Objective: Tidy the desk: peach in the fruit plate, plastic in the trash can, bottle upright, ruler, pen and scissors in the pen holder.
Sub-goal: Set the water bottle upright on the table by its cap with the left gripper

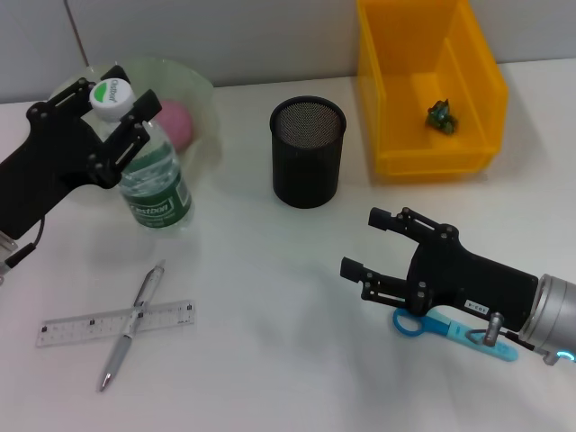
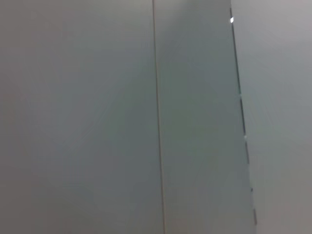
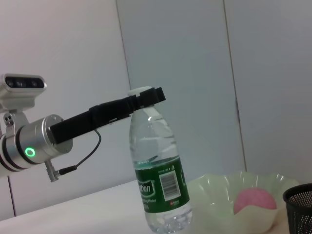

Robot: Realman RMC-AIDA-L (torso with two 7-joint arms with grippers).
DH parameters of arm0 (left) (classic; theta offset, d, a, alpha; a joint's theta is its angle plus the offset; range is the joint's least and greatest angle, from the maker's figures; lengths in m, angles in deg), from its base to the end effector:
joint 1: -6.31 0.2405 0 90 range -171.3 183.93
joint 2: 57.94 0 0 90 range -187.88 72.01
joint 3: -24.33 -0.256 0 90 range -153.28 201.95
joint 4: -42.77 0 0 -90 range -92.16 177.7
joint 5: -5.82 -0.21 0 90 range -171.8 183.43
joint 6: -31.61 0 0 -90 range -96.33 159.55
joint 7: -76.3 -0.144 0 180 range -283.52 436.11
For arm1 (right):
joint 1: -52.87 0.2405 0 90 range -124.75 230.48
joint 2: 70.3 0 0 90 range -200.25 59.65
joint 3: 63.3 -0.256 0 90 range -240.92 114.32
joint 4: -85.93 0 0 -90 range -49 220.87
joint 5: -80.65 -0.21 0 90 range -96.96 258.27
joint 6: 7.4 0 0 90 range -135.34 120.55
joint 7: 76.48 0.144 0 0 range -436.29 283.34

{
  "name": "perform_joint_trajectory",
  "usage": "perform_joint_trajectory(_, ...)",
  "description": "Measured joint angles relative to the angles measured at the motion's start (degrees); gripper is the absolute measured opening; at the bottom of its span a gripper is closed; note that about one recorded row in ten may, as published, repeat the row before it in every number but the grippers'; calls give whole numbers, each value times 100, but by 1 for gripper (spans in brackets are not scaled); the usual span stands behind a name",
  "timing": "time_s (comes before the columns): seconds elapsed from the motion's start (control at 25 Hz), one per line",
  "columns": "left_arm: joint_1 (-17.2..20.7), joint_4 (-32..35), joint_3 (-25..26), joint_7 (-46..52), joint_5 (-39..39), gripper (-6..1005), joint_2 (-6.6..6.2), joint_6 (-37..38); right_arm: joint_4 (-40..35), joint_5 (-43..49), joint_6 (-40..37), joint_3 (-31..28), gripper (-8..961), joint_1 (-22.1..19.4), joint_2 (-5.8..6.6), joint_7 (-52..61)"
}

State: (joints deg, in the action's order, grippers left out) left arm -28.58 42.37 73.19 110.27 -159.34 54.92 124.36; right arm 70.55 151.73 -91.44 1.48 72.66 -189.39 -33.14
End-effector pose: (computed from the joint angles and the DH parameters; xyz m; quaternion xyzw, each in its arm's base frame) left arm -0.2513 0.3337 0.0030 -0.8283 -0.0845 -0.4518 0.3204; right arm 0.2915 0.2666 -0.0516 -0.8854 0.1689 0.3577 0.2442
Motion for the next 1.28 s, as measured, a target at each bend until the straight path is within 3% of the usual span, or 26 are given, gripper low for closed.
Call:
perform_joint_trajectory(0.68, 149, 27, 190, -777, 0, 440, 55, -559, 0, 19, 3, -1, 812, 31, 0, -1)
perform_joint_trajectory(1.28, 110, -28, 176, -1196, -31, 439, 204, -1099, 19, 29, 2, -1, 806, 50, 0, -1)
